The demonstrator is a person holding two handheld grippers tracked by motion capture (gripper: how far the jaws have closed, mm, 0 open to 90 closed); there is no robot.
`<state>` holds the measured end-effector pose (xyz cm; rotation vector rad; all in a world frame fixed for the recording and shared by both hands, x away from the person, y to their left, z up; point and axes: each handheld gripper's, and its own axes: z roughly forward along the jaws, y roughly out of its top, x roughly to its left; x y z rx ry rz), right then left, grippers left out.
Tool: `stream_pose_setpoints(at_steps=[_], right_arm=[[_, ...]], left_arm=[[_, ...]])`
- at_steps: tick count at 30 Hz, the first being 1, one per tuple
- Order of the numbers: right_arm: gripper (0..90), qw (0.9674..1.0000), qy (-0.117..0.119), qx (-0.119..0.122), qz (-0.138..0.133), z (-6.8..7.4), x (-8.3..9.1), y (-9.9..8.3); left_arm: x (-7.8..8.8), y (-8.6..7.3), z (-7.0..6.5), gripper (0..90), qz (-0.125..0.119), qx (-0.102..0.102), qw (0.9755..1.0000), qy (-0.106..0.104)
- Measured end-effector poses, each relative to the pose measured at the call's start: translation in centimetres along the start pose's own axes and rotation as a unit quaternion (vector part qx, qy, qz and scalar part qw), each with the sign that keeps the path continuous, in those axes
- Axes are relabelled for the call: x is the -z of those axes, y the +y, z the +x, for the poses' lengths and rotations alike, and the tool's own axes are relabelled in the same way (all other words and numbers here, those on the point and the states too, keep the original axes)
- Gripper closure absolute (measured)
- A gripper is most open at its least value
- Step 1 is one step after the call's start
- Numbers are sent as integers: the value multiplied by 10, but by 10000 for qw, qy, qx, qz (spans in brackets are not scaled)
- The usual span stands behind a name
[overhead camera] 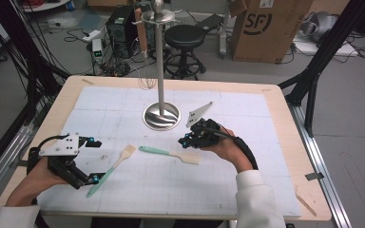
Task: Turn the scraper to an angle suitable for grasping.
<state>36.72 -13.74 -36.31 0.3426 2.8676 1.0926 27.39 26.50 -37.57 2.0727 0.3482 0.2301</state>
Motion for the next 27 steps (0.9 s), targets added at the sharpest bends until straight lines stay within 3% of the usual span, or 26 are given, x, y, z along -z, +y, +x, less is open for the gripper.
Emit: stream_pose_setpoints(at_steps=[12,27], right_arm=[[894,9993,86,-39,359,-6,-27,-1],[894,9955,79,-11,942,-13,-64,-4]], left_arm=[[-1,-1,2,17,25,4,10000,-9],[-2,-3,2,17,13,46,10000,-8]])
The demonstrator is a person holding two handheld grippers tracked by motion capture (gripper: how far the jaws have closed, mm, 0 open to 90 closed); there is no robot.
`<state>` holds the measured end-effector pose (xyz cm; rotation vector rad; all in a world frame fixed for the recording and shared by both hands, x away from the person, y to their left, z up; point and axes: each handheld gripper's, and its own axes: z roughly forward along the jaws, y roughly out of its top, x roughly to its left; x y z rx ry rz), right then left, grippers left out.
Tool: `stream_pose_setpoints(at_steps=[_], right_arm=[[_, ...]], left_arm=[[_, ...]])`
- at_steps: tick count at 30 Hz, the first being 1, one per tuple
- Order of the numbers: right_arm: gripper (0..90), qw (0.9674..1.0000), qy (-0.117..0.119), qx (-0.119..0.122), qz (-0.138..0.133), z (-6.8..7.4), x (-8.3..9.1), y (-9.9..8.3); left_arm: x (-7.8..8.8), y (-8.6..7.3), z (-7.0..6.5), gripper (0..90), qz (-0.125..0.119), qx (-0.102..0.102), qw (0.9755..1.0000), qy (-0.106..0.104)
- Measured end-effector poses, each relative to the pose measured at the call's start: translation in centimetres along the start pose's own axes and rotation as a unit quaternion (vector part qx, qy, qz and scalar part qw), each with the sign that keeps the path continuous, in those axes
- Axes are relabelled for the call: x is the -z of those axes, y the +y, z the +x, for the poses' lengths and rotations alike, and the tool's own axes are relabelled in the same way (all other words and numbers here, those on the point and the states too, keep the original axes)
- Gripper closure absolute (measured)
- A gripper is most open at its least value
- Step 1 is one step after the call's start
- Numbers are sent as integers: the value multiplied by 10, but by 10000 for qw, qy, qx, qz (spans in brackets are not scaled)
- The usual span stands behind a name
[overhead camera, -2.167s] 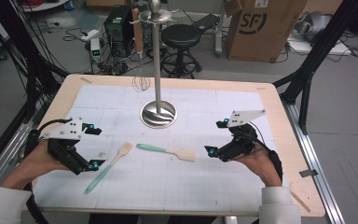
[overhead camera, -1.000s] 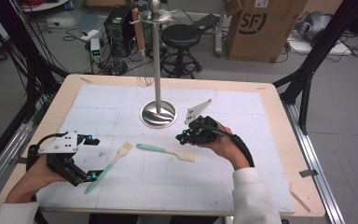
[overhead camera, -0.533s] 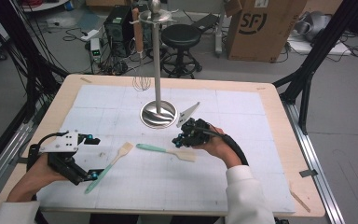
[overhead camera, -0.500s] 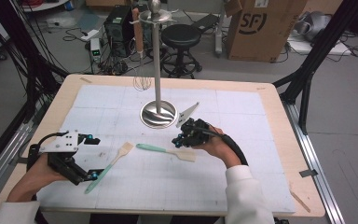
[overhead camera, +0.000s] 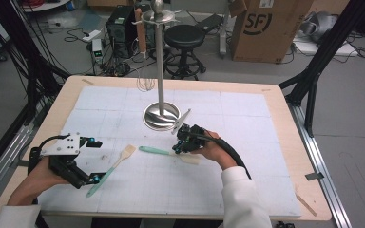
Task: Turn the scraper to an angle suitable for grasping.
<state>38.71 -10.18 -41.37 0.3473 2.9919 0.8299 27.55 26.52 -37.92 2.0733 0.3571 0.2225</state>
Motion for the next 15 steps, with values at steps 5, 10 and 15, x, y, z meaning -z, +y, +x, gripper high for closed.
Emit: stream_pose_setpoints(at_steps=[5,10,15], right_arm=[[894,9999,38,9,144,0,-5,-2],[895,9998,33,9,182,1,-3,-4],[895,9995,-116,71,286,-1,-4,-4]], left_arm=[[0,-1,0,17,13,16,10000,6],[0,-3,1,17,17,46,10000,11],[1,-4,1,17,34,52,10000,29]])
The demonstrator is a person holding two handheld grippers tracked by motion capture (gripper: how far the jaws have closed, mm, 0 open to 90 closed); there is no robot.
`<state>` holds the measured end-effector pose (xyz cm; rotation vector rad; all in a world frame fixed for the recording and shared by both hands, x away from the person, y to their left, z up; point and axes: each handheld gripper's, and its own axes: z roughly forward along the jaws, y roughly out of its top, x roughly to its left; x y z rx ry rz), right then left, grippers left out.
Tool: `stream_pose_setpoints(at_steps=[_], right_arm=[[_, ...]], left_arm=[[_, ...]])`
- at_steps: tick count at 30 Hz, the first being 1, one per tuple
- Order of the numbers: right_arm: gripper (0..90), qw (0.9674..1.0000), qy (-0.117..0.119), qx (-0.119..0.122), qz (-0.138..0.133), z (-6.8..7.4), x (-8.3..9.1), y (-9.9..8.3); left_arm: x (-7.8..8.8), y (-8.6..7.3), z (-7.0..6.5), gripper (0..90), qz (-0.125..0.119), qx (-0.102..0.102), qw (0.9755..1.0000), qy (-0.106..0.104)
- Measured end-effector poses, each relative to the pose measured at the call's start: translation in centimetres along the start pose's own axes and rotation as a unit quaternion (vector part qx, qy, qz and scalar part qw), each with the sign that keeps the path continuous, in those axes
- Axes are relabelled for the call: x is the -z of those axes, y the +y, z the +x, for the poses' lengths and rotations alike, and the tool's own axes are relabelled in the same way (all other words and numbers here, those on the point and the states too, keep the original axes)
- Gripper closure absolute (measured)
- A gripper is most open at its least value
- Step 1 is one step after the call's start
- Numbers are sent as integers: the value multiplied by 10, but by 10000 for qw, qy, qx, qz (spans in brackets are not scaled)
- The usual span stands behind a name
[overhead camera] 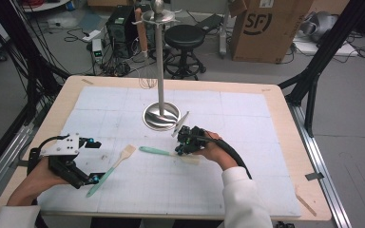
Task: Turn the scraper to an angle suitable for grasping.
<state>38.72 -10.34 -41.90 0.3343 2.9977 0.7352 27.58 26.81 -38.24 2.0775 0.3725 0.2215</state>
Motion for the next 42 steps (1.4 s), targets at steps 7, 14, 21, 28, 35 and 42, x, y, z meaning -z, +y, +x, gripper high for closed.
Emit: stream_pose_setpoints(at_steps=[7,14,21,28,35,42], right_arm=[[895,9999,105,54,65,2,-1,-2],[895,9995,227,107,196,7,2,-5],[895,9992,296,70,241,12,7,-14],[895,9990,300,33,332,16,14,-25],[895,9991,321,-52,279,20,22,-35],[895,9995,313,44,-6,24,38,-28]], left_arm=[[0,0,0,17,-12,10,10000,-2],[1,-1,0,17,-3,6,10000,10],[1,-3,1,17,33,18,10000,19],[2,-5,0,17,26,18,10000,36],[2,-6,1,17,-47,58,10000,46],[4,-5,3,17,-86,53,9999,54]])
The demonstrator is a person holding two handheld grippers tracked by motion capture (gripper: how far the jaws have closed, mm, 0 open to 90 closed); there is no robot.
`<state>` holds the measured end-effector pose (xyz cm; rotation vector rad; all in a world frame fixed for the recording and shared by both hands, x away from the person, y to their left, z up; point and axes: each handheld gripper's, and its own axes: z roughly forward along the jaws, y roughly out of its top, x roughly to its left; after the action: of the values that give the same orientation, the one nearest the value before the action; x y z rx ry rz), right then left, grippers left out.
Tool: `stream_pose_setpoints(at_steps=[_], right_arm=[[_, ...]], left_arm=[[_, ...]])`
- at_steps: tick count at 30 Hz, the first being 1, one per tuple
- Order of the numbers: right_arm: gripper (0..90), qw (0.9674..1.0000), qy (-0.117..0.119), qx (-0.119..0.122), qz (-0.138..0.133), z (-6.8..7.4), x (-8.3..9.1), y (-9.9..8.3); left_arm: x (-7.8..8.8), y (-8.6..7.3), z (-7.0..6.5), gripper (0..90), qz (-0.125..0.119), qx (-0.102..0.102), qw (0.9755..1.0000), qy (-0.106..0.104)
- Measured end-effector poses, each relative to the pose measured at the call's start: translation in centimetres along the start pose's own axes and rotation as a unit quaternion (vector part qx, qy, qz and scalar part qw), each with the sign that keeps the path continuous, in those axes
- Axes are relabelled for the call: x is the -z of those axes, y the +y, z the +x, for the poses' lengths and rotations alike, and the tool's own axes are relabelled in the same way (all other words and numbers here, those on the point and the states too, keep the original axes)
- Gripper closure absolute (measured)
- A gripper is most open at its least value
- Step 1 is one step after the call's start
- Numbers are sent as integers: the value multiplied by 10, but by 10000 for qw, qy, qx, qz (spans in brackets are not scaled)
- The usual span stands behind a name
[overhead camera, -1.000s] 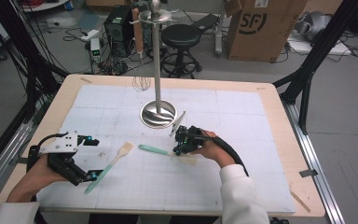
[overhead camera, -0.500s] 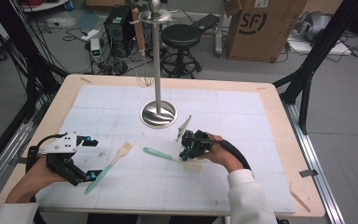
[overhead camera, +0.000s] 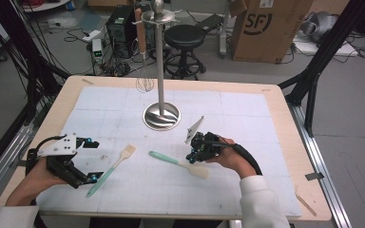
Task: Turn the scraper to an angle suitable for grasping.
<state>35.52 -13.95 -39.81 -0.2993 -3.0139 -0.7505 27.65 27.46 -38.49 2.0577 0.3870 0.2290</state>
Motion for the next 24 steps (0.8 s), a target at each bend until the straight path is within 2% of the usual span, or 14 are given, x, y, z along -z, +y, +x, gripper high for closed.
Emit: stream_pose_setpoints(at_steps=[6,10,13,24], right_arm=[[894,9997,-17,224,-36,5,5,19],[894,9992,19,380,-107,8,3,31],[894,9990,49,446,-44,11,-1,38],[894,9982,178,540,192,15,-21,45]], left_arm=[[0,1,0,17,2,-30,10000,-8],[1,1,0,17,-12,-19,10000,-5],[1,1,0,17,-18,-21,10000,-5],[1,1,-1,17,-20,-17,10000,-10]])
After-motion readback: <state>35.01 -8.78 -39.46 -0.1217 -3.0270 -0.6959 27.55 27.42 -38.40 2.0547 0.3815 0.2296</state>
